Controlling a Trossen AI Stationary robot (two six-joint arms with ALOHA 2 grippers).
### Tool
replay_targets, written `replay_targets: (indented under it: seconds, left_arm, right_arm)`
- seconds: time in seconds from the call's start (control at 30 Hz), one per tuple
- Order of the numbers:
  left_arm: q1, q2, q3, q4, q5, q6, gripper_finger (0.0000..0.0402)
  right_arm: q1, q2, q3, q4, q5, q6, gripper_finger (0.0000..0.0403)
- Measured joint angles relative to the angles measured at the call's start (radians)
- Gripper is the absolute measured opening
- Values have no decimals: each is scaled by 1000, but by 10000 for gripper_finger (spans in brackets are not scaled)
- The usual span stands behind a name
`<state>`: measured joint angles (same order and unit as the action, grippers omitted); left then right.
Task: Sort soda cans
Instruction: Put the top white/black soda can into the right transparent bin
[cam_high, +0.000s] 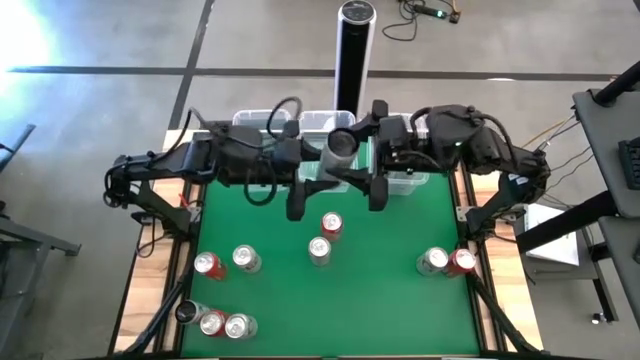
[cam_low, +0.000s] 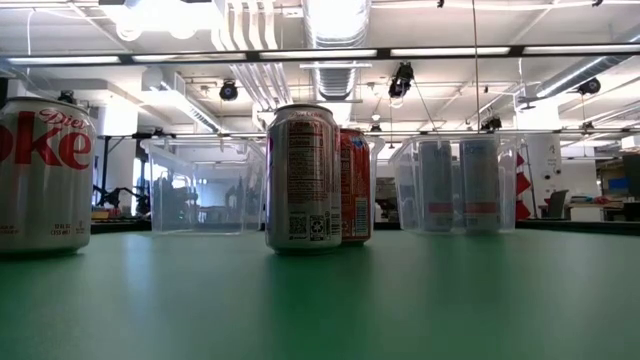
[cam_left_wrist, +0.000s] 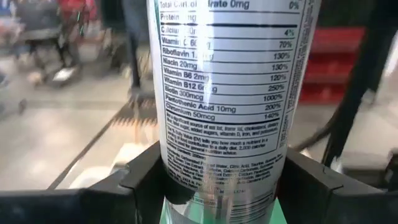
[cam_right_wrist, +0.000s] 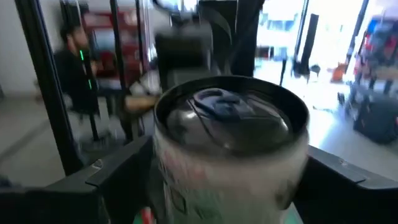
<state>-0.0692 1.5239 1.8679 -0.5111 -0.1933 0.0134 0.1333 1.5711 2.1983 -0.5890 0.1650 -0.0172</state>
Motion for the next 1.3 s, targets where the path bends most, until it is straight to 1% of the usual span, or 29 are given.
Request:
replay_targets:
  seconds: [0.07, 0.2, 0.3, 0.4, 0.53, 0.67, 0.77, 0.87, 1.07, 1.17, 1.23, 1.3]
  left_arm:
    - [-1, 0, 0, -77, -44, 0, 221]
    - [0, 7, -10, -223, -97, -16, 221]
    - [3, 10, -46, -252, -128, -27, 221]
    - [3, 19, -99, -253, -133, -41, 221]
    - [0, 22, -157, -250, -148, -49, 221]
    - [0, 16, -179, -238, -174, -52, 221]
    - [0, 16, -189, -239, -182, -52, 221]
    - [-1, 16, -194, -240, -210, -51, 221]
    - [-1, 16, -195, -245, -211, -36, 221]
    - [-1, 16, -195, -244, -203, -27, 222]
    - [0, 14, -194, -248, -163, -36, 239]
    - [-1, 12, -177, -264, -147, -47, 274]
  right_arm:
    - [-5, -3, 0, -84, 0, 21, 335]
    - [-29, -7, 0, -292, 0, 80, 346]
    - [-50, 2, 1, -442, 11, 128, 349]
    - [-60, 27, -6, -498, 16, 155, 347]
    - [-59, 51, -7, -499, 15, 165, 343]
    - [-73, 64, -6, -533, 61, 182, 337]
    - [-82, 78, -8, -543, 65, 187, 328]
    - [-88, 77, -9, -525, 63, 208, 310]
    - [-101, 73, -8, -536, 57, 233, 262]
    - [-103, 73, -8, -536, 56, 238, 258]
    - [-105, 73, -8, -538, 55, 258, 258]
    - [-109, 72, -8, -534, 47, 268, 258]
